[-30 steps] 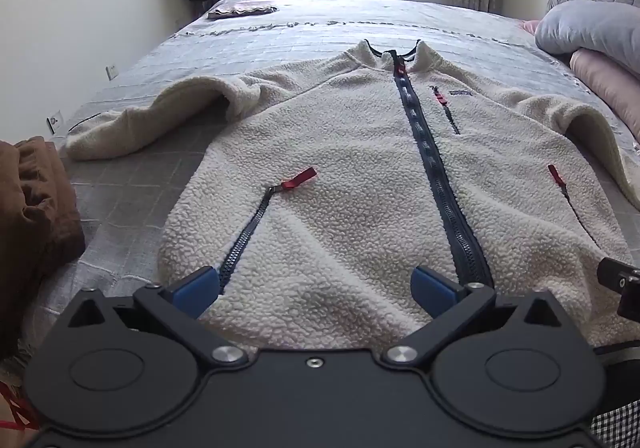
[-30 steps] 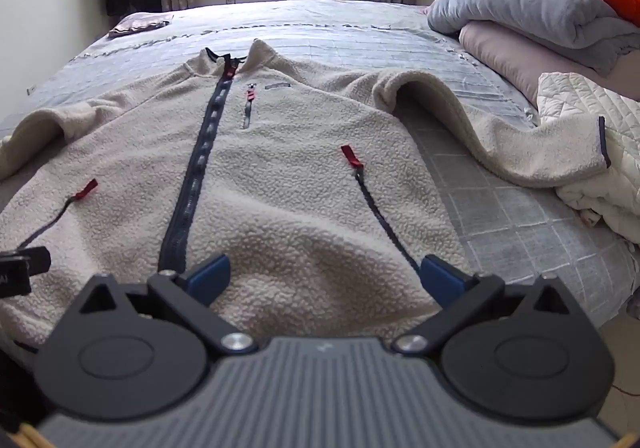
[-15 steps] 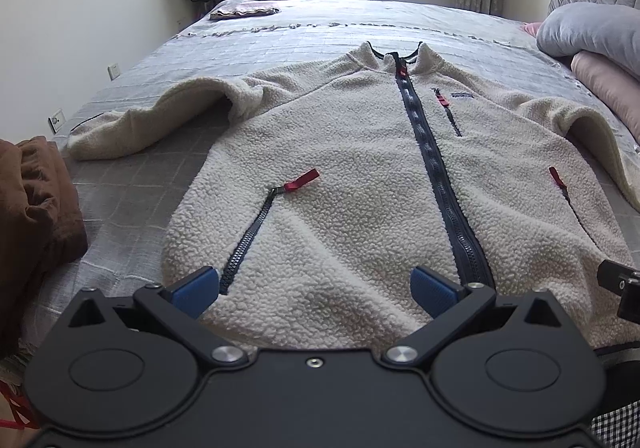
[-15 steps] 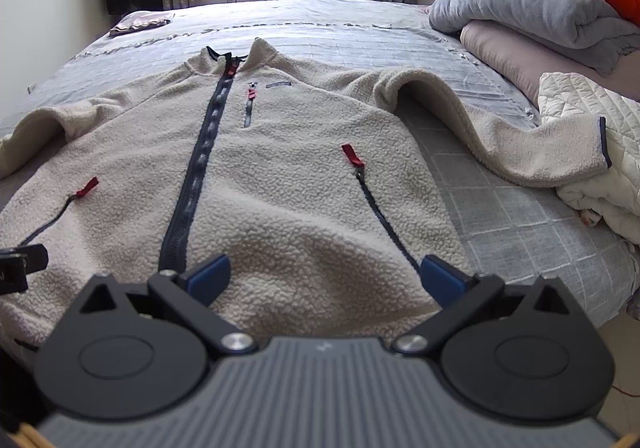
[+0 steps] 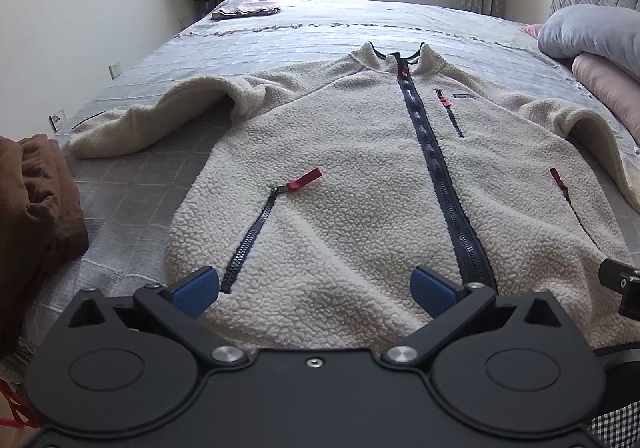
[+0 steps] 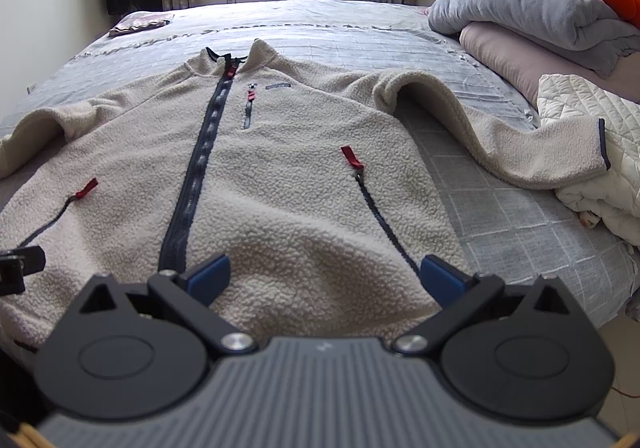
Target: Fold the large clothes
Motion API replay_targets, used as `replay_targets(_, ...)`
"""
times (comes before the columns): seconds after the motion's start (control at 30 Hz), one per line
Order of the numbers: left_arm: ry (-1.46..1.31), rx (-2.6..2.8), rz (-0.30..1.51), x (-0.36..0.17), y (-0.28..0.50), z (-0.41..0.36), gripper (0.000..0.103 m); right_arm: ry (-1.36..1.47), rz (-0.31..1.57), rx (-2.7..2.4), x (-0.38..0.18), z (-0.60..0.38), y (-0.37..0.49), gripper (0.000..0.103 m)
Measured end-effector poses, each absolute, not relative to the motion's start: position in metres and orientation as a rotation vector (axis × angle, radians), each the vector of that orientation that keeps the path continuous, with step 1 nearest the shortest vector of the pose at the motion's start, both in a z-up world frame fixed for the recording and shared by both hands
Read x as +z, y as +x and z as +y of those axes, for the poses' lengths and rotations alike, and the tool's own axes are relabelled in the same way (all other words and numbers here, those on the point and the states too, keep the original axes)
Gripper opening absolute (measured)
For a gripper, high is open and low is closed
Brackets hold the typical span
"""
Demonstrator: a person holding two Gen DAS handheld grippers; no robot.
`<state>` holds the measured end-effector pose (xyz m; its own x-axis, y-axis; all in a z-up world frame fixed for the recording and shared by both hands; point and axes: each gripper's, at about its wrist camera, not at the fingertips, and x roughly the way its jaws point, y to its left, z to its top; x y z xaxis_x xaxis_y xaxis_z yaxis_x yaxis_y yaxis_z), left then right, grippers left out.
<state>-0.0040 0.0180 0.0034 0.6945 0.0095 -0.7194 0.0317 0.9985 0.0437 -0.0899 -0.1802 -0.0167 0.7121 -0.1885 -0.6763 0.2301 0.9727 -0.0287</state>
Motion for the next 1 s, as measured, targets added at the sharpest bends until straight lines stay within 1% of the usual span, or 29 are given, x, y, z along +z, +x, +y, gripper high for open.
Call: replay_targets(1.0, 0.049, -0.009, 0.801, 0.0011, -0.0030, 0.0190, 0.103, 0.052, 0.743, -0.231, -0.0181, -0.1814, -0.0888, 0.103)
